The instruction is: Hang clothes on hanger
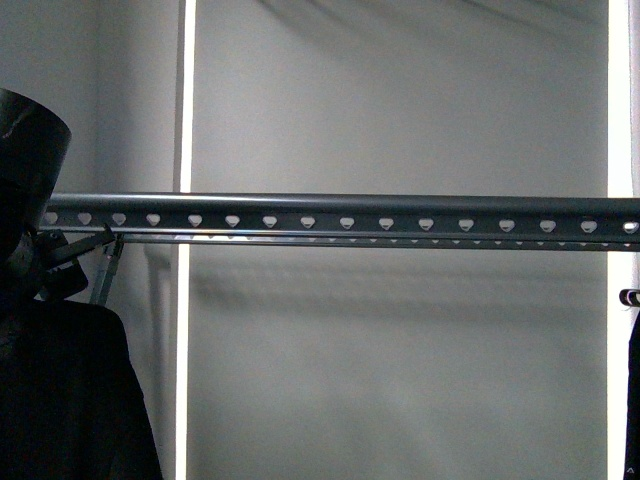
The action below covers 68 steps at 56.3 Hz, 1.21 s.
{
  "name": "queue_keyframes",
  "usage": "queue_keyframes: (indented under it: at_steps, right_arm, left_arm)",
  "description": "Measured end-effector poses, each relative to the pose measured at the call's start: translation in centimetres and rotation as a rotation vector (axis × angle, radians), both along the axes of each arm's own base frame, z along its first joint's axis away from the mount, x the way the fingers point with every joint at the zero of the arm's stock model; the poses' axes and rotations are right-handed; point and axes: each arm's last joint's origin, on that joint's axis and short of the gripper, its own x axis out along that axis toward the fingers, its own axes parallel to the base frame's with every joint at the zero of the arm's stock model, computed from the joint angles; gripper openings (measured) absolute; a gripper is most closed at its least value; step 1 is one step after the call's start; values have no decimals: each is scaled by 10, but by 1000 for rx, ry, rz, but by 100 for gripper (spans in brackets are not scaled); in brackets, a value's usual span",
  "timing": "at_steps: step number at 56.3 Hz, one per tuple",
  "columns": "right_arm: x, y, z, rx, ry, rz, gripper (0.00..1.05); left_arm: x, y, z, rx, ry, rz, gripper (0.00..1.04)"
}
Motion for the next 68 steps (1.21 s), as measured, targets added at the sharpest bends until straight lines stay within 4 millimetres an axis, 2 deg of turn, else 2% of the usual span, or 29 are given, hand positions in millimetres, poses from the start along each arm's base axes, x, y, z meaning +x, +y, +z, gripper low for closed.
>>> queue_keyframes:
  at_steps: [3, 7, 15, 21, 36, 40, 48, 51, 60, 67, 68]
  right_arm:
    - [0, 0, 0, 0, 0, 0, 97]
    - [0, 0, 0, 0, 0, 0, 97]
    - [0, 0, 0, 0, 0, 0, 97]
    - [0, 0, 0, 0, 0, 0, 97]
    - [0, 0, 0, 0, 0, 0, 97]
    - [0, 0, 0, 0, 0, 0, 97]
    - [0, 0, 0, 0, 0, 0, 97]
    - [0, 0, 0, 0, 0, 0, 97]
    - [0, 0, 0, 0, 0, 0, 97]
    - [0, 0, 0, 0, 0, 0, 97]
    - [0, 0, 0, 0, 0, 0, 97]
  left_arm:
    - [-2, 0, 0, -1, 6, -8, 25]
    - [-5, -1, -3, -24, 22, -33, 16]
    - [-17, 0, -17, -79, 67, -104, 5]
    - [-33, 5, -26, -70, 125, -196, 5]
    - [-74, 13, -30, -30, 186, -387, 5]
    - [-88, 12, -31, -19, 215, -478, 5]
    - [-122, 0, -33, 16, 288, -805, 5]
    - [-136, -9, -32, 75, 302, -979, 5]
    - [-159, -23, -25, 248, 295, -1265, 5]
    - [-163, -34, -18, 504, 258, -1417, 5]
    - [-161, -37, -16, 603, 229, -1440, 5]
